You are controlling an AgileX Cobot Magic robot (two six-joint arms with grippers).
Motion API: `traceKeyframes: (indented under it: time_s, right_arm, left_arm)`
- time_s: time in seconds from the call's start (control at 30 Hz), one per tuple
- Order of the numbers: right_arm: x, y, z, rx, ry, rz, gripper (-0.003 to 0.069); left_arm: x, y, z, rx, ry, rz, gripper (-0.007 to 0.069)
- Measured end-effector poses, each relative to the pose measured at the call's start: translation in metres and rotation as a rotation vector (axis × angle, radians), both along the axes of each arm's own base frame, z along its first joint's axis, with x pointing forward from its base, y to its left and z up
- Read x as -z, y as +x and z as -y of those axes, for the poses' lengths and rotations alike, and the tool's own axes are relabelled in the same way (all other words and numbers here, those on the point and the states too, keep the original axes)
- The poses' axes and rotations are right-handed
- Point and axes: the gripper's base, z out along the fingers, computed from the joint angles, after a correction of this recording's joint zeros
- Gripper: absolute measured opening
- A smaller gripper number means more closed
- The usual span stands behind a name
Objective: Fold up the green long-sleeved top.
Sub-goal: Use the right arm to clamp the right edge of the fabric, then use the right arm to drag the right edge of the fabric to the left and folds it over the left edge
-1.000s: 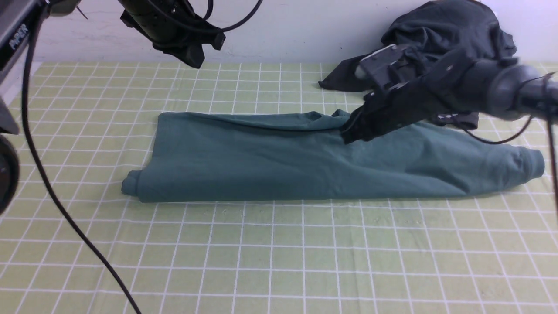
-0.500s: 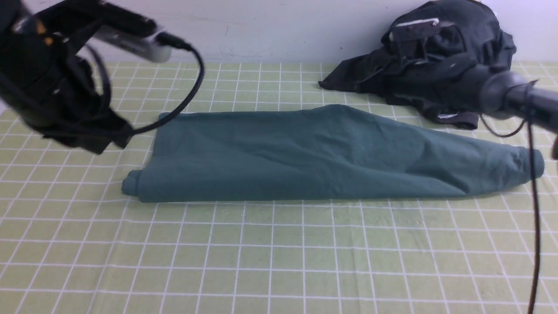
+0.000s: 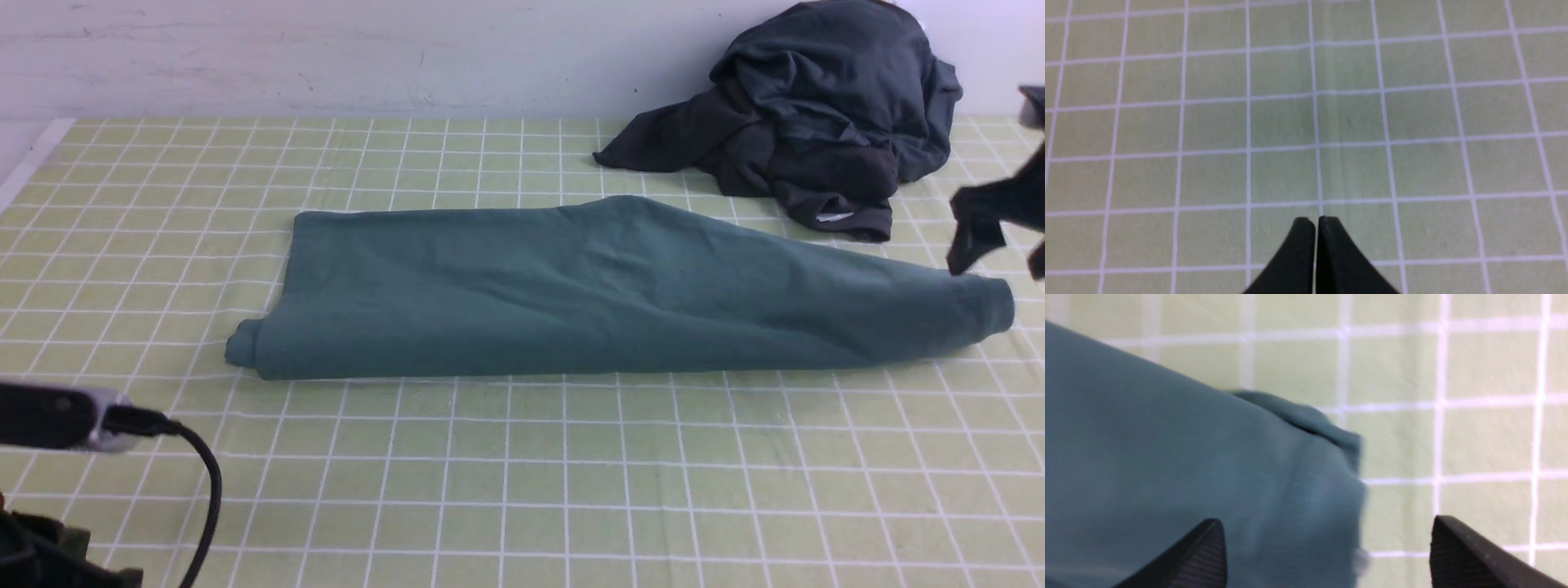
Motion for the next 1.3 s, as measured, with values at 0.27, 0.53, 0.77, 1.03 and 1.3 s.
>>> traceKeyframes:
  time_s: [0.27,0.53,0.77,1.03,1.3]
  right_arm:
    - [0.05,0.009,-0.001,0.083,0.122,0.04,0.0568]
    - [0.045,0.008,-0.01,-0.05,0.161,0.027,0.0114]
    - [-0.047,-0.007,0.015,-0.092,-0.007,0.098,0.0012]
    - [-0.149,-0.002,-0.033,-0.13,0.158,0.426,0.0012]
    - [-0.128,0.013,-0.239,-0.511,0.574,0.453,0.0015]
  left_arm:
    - [-0.004,0.009,0.003,0.034,-0.02,0.131,-0.0003]
    - [-0.005,0.009,0.003,0.036,-0.018,0.136,-0.0003]
    - [-0.004,0.008,0.005,0.026,-0.046,0.123,-0.0003]
    - [-0.004,0.007,0.006,0.014,-0.081,0.116,-0.0003]
    - [-0.003,0.007,0.007,0.007,-0.099,0.104,-0.0003]
